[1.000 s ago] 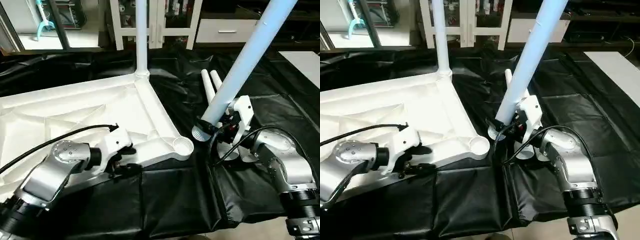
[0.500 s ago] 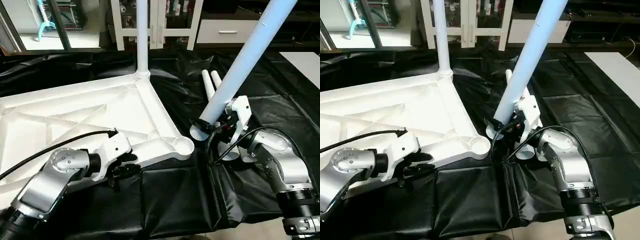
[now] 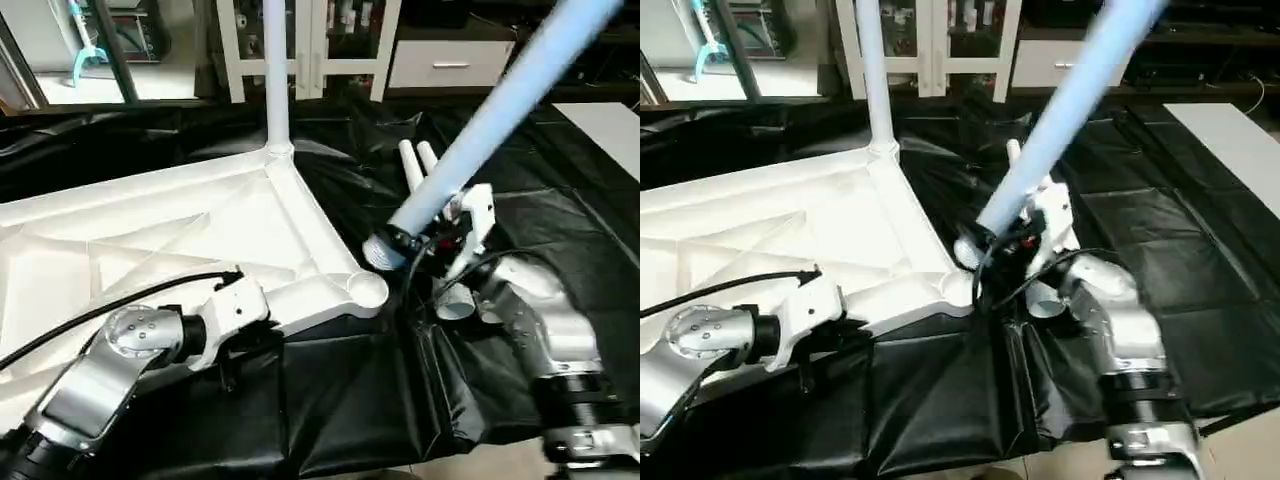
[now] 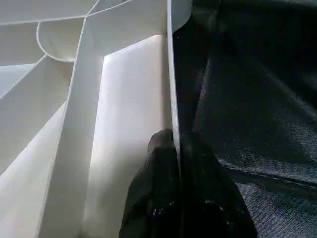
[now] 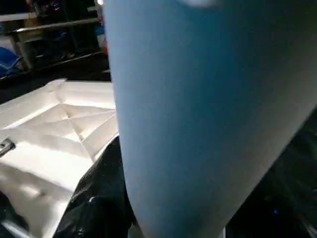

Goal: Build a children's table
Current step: Insert table leg to table base

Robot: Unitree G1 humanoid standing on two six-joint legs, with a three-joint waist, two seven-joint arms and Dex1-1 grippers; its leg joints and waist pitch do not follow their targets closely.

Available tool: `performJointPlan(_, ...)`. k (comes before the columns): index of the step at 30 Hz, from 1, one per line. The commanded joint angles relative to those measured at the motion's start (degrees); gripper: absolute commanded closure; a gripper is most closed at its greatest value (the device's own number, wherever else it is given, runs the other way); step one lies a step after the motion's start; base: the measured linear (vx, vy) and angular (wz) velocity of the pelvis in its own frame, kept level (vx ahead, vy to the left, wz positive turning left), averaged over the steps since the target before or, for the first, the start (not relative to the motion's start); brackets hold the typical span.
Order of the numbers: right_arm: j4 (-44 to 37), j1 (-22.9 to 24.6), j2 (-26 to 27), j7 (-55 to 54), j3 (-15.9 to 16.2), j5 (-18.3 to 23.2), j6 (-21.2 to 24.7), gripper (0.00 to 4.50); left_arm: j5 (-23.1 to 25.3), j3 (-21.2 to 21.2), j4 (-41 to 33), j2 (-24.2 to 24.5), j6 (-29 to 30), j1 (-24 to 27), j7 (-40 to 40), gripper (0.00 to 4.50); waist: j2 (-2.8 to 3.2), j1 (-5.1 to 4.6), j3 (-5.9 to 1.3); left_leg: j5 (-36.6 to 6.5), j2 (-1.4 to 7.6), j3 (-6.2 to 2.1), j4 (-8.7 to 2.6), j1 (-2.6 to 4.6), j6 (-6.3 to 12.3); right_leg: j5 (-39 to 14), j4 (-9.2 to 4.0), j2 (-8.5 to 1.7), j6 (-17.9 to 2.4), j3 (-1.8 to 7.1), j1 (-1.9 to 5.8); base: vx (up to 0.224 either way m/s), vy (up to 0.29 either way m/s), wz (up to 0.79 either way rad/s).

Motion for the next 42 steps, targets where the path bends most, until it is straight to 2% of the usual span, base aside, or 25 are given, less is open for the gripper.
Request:
performJointPlan(1,0.8,0.7,-0.6,4.0,2.8,-1.5,-2.9,2.62,-0.3,-1.7,1.9,-1.2,0.9,1.6,0.5,4.44,-0.22,-0.1,-5.01,-1.7,6.78,-2.61,-3.95,2.63,5.26,8.3,-2.26,-5.12,-15.4,2.8,2.51,0.0,0.0,0.0)
performJointPlan(4,2.5,1.0,-1.7,8.8,4.4,-2.4,-5.6,2.62,-1.0,-1.1,2.5,-2.2,0.9,1.3,0.7,4.44,-0.12,0.05,-4.88,-2.9,6.77,-2.59,-3.88,2.46,5.6,6.6,-2.51,-5.41,-15.2,2.89,2.58,0.0,0.0,0.0)
performJointPlan(5,3.0,1.0,-1.9,9.5,4.5,-2.6,-6.2,2.62,-1.2,-1.0,2.6,-2.3,0.9,1.2,0.6,4.44,-0.53,-0.05,-4.86,-3.0,6.8,-2.5,-3.91,2.42,5.8,6.4,-2.58,-5.38,-15.2,2.95,2.6,0.0,0.0,0.0)
performJointPlan(6,4.8,0.7,-2.6,11.1,4.5,-3.2,-7.7,2.62,-1.8,-0.4,3.1,-2.7,0.8,1.0,0.4,4.44,-0.35,0.08,-4.92,-2.7,6.83,-2.58,-3.85,2.46,6.04,6.1,-2.47,-5.43,-15.1,2.95,2.61,0.0,0.0,0.0)
performJointPlan(9,6.2,0.2,-3.2,12.2,4.6,-3.4,-8.5,2.62,-2.2,-0.1,3.5,-3.0,0.7,0.9,0.2,4.44,-0.32,0.0,-4.9,-2.6,6.81,-2.61,-3.8,2.36,6.51,5.3,-2.57,-5.35,-15.1,2.92,2.6,0.0,0.0,0.0)
performJointPlan(10,7.5,-0.3,-3.5,13.1,4.5,-3.1,-8.8,2.62,-2.2,0.2,3.7,-3.4,0.5,0.7,0.3,4.44,-0.04,-0.03,-4.84,-2.8,6.81,-2.6,-3.82,2.43,6.7,4.9,-2.59,-5.27,-15.0,2.92,2.45,0.0,0.0,0.0)
performJointPlan(13,10.4,-0.8,-4.6,15.7,5.4,-3.9,-10.8,2.62,-2.6,0.7,4.7,-4.3,0.2,0.3,0.3,4.44,-0.45,-0.07,-4.85,-3.7,6.78,-2.51,-3.72,2.26,7.21,3.7,-2.82,-5.51,-15.1,2.99,2.59,0.0,0.0,0.0)
performJointPlan(19,16.1,-2.3,-5.7,17.6,6.1,-6.1,-13.7,2.62,-2.3,0.5,6.2,-4.2,-0.8,-0.7,-1.3,4.44,-0.49,-0.21,-4.61,-5.3,6.73,-2.51,-3.82,2.34,7.24,-0.2,-3.23,-5.29,-14.7,2.94,2.37,0.0,0.0,0.0)
performJointPlan(24,18.9,-3.5,-4.8,18.8,6.4,-6.1,-13.5,2.62,-2.2,-0.1,6.5,-4.0,-1.0,-1.2,-2.6,4.5,-0.45,-0.28,-4.57,-6.2,6.82,-2.55,-3.95,2.48,6.97,-1.2,-3.3,-5.25,-14.9,3.0,2.35,0.0,0.0,0.0)
performJointPlan(26,21.1,-4.2,-4.5,19.9,6.8,-6.5,-14.2,2.62,-2.2,-0.4,6.5,-4.0,-1.0,-1.5,-3.7,4.5,-0.63,-0.27,-4.5,-6.4,6.75,-2.47,-3.9,2.45,7.03,-1.1,-3.38,-5.29,-15.1,3.02,2.32,0.0,0.0,0.0)
performJointPlan(31,24.4,-6.0,-3.2,20.9,6.8,-6.4,-14.8,2.62,-2.2,-0.8,6.5,-4.0,-1.1,-2.1,-4.7,4.5,-0.49,-0.29,-4.46,-6.2,6.85,-2.54,-3.99,2.47,7.35,-0.7,-3.24,-5.27,-15.4,2.98,2.26,0.0,0.0,0.0)
performJointPlan(32,25.5,-6.8,-2.7,21.2,7.0,-6.7,-15.4,2.62,-2.1,-1.0,6.6,-4.1,-1.2,-2.3,-5.1,4.5,-0.76,-0.28,-4.35,-6.5,6.88,-2.47,-4.05,2.44,7.37,-1.2,-3.36,-5.3,-15.3,3.01,2.27,0.0,0.0,0.0)
performJointPlan(34,27.0,-7.9,-1.9,21.7,7.5,-7.2,-15.9,2.62,-1.8,-1.2,7.1,-4.2,-1.5,-2.7,-5.3,4.5,-0.85,-0.26,-4.33,-6.6,6.84,-2.44,-4.01,2.42,7.18,-2.0,-3.42,-5.41,-15.4,3.02,2.27,0.0,0.0,0.0)
performJointPlan(36,27.5,-8.2,-1.7,21.8,7.6,-7.3,-16.0,2.62,-1.7,-1.2,7.3,-4.3,-1.6,-2.8,-5.4,4.5,-0.61,-0.16,-4.29,-6.7,6.94,-2.48,-4.11,2.55,6.86,-2.1,-3.33,-5.23,-15.2,2.96,2.13,0.0,0.0,0.0)
performJointPlan(37,27.9,-8.3,-1.7,22.6,8.1,-7.6,-16.0,2.62,-1.6,-1.3,7.5,-4.4,-1.7,-3.0,-5.4,4.5,-0.77,-0.21,-4.31,-6.6,6.98,-2.49,-4.16,2.62,6.95,-1.6,-3.21,-5.16,-15.2,2.95,2.1,0.0,0.0,0.0)
performJointPlan(42,30.2,-9.3,-1.6,25.8,10.2,-9.6,-17.1,2.62,-1.1,-1.3,8.3,-4.7,-1.9,-3.7,-5.9,4.5,-0.81,-0.16,-4.23,-8.3,6.94,-2.45,-4.18,2.54,6.44,-3.0,-3.45,-5.39,-15.3,3.02,2.22,0.0,0.0,0.0)
